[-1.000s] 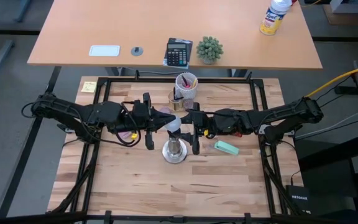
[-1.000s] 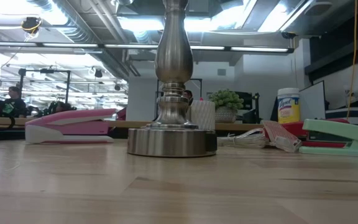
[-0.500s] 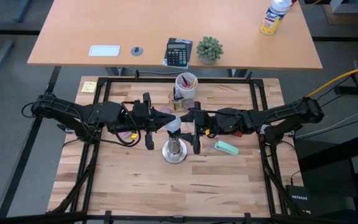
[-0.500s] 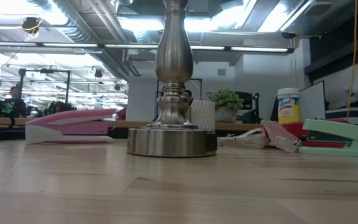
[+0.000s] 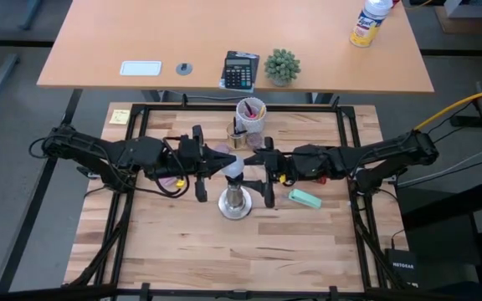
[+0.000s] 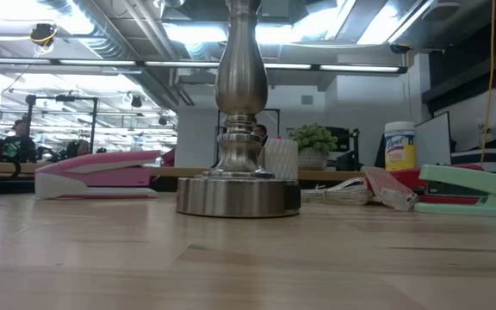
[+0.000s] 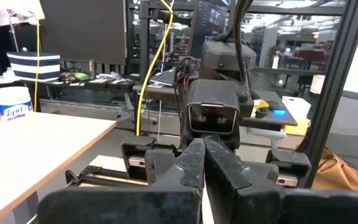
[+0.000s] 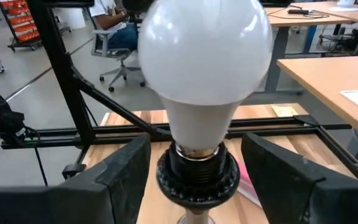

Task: Screw lightbulb
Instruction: Insert the lightbulb into the lamp socket

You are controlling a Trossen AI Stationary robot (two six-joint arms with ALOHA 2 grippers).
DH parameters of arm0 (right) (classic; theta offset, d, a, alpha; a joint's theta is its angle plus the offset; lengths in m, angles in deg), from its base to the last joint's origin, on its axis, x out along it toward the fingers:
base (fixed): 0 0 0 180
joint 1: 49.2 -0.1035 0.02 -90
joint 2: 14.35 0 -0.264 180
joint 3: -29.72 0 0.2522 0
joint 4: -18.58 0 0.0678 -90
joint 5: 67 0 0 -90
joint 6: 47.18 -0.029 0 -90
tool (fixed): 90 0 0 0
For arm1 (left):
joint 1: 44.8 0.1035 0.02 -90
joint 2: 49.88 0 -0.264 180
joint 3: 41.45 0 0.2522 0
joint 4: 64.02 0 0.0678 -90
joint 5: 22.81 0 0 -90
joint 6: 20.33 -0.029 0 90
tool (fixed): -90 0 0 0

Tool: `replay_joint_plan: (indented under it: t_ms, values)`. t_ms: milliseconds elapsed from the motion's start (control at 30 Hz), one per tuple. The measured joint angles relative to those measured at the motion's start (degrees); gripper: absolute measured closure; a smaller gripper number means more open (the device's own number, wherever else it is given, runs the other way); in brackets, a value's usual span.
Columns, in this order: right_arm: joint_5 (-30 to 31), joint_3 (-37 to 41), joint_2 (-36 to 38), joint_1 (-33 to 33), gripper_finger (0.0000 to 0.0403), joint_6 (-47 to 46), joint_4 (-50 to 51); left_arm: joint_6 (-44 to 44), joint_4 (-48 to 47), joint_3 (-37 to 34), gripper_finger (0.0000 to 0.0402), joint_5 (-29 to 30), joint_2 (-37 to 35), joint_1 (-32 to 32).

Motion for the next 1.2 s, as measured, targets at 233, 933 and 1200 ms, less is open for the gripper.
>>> replay_joint_plan:
  t_ms: [233,933,1200]
  values:
    - [0.4,0.0,1.3,-1.1,0.0146,0.1,2.3,0.0,-0.1,0.0,0.0400,-0.1,0.0,0.0]
    - [0.5,0.0,4.2,-1.5,0.0204,0.0,4.5,0.0,0.0,0.0,0.0400,0.0,0.0,0.0]
    - [1.1,0.0,7.1,-1.4,0.0277,-0.1,4.9,0.0,0.0,0.0,0.0400,0.0,0.0,-0.3]
